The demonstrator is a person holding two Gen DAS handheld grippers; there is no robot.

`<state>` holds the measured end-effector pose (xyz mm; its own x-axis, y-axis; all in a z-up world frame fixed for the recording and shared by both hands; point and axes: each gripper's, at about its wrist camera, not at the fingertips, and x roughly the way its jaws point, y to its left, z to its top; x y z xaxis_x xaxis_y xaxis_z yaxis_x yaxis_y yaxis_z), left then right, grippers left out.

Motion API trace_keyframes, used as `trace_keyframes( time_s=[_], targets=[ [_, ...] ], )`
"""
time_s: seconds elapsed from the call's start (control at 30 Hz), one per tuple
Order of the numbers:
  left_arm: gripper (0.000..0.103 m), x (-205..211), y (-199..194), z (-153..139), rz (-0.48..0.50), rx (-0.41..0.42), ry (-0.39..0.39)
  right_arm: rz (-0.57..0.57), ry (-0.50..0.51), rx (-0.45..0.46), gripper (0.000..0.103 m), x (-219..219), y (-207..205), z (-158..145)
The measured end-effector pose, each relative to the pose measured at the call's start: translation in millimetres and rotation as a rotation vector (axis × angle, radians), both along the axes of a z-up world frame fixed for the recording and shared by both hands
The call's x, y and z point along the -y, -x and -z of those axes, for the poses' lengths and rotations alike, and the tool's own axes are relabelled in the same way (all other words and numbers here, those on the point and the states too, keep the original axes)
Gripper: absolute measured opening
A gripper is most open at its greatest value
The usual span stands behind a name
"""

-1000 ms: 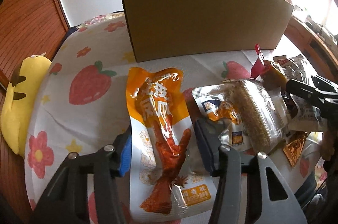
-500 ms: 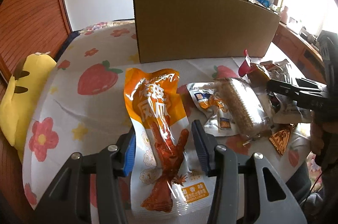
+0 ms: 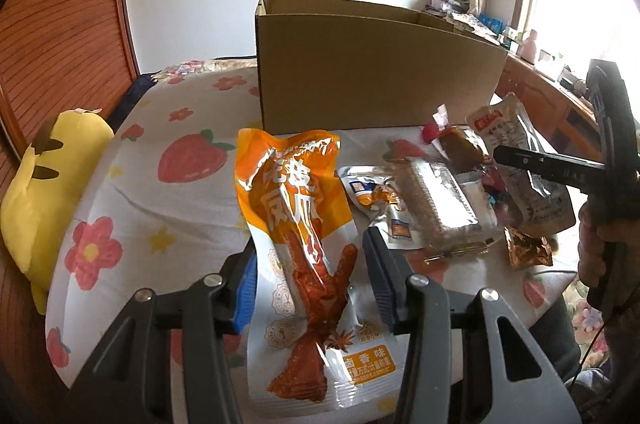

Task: Organize snacks
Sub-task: 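Close the left tool on the orange pack while the right tool grasps the white pouch, then carry both packs over the cardboard box and open both tools to drop them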

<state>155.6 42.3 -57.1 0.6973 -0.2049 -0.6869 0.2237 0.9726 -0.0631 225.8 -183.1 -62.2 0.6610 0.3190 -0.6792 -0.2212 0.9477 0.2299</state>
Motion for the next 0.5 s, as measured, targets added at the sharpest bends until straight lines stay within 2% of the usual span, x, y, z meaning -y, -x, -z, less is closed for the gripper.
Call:
trace_keyframes(
  time_s=[0.17, 0.5],
  targets=[
    [0.047, 3, 0, -6, 0.003, 0.017, 0.012, 0.006, -0.036, 0.028, 0.024, 9, 3, -12],
    [0.047, 9, 1, -25, 0.006, 0.073, 0.017, -0.02, -0.034, 0.089, 0.022, 11, 9, -36]
  ],
)
